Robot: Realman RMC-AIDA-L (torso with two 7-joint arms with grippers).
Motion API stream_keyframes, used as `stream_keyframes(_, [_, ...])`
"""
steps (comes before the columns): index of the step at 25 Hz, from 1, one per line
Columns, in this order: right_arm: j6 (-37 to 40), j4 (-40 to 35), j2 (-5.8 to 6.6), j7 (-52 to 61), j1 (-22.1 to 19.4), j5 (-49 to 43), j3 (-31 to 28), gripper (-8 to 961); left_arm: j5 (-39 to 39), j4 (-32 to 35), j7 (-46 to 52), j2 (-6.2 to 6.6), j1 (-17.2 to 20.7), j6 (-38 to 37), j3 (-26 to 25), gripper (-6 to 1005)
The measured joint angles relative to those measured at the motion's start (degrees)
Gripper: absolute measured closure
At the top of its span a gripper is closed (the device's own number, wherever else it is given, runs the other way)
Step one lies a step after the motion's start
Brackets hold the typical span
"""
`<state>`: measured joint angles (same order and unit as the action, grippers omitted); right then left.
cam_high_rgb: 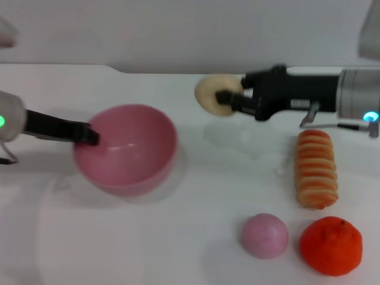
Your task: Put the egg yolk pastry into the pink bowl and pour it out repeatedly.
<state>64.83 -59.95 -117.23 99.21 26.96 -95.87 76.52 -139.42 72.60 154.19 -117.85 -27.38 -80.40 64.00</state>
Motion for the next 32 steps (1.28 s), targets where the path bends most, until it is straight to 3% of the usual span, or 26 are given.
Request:
stream_keyframes(4, [5.4, -6.6, -0.46, 0.3, 0.4, -2.7, -1.6, 652, 1.0, -2.1, 0.8, -0.41, -2.2, 2.6, 5.7, 1001])
stream_keyframes(9, [8.2, -8.3, -1.42, 4.8, 5.7, -13.7, 2.3, 694, 4.3, -2.9, 2.1, -0.54, -3.9, 5.5, 11.4, 1000])
stream_keyframes(15, [8.1, -8.0, -1.42, 10.2, 8.4, -19.8, 6.3, 707, 5.3, -3.0, 2.6, -0.54, -4.7, 6.7, 13.2, 1001])
stream_keyframes(27, [9.4, -11.7, -1.79, 11.1, 5.5, -19.1, 0.9, 459, 5.6, -4.3, 2.6, -0.59, -5.0, 9.0, 13.8, 969])
stream_keyframes(32, [7.5, -11.6, -2.00, 10.8, 2.4, -16.3, -6.3, 404, 9.1, -7.1, 1.8, -0.57, -3.9, 15.7, 21.0, 942])
